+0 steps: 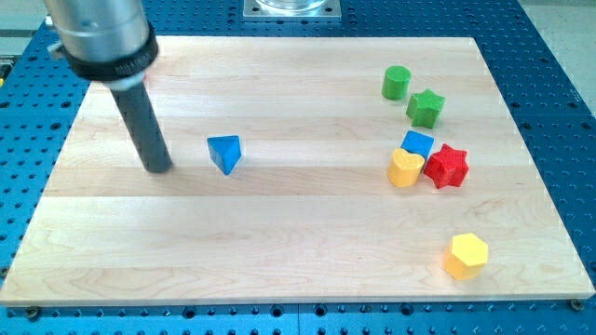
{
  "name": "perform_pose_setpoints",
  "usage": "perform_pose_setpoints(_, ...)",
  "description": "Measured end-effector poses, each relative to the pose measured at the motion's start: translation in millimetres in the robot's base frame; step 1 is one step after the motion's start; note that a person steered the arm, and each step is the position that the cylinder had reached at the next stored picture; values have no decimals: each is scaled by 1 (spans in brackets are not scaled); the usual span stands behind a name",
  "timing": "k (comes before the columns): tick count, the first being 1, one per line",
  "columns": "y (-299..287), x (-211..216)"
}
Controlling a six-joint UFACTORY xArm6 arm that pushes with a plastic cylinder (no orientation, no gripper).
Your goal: Push the blue triangle diagonal to the green circle
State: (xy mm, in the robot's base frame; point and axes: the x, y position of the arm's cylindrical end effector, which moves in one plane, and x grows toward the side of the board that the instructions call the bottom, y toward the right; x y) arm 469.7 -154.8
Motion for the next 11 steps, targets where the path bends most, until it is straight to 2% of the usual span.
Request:
perform_pose_setpoints(1, 49, 16)
perform_pose_setpoints(2, 67, -57)
perform_pose_setpoints(3, 100, -96)
perform_pose_setpoints(4, 102, -151)
perform_pose_setpoints(5, 99, -156)
perform_pose_setpoints(7, 120, -211)
perform_pose_setpoints(9, 121, -217)
perform_pose_setpoints(11, 121, -198)
